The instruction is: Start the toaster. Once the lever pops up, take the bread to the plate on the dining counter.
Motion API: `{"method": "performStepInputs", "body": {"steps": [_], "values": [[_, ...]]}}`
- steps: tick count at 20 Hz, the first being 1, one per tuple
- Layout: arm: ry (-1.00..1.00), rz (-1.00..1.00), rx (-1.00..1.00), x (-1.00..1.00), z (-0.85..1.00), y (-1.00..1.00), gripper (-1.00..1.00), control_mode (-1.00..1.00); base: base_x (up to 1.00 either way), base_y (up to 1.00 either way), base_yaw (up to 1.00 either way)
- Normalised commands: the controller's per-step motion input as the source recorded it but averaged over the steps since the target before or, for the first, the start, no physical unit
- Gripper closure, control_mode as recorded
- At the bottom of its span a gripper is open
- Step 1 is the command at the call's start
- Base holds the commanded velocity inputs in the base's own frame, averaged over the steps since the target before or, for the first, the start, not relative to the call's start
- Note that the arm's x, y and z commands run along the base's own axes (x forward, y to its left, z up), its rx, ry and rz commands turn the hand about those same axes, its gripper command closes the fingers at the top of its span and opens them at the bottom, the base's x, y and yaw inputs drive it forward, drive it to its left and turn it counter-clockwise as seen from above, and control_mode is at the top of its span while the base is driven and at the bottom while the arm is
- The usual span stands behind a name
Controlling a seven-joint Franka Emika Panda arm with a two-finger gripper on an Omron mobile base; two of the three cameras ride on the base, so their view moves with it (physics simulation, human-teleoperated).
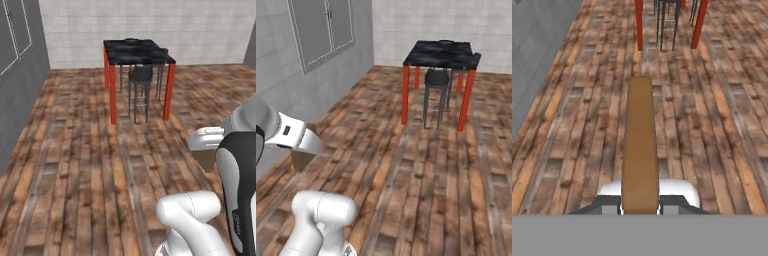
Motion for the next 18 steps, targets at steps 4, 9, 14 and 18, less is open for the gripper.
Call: {"method": "performStepInputs", "body": {"steps": [4,9,14,18], "values": [[0.0,0.0,0.0,0.0,0.0,0.0,1.0,1.0,0.65,0.0,0.31],[0.0,0.0,0.0,0.0,0.0,0.0,1.0,1.0,0.98,0.0,0.18],[0.0,0.0,0.0,0.0,0.0,0.0,1.0,1.0,1.0,0.09,0.05],[0.0,0.0,0.0,0.0,0.0,0.0,1.0,1.0,1.0,0.24,0.0]]}}
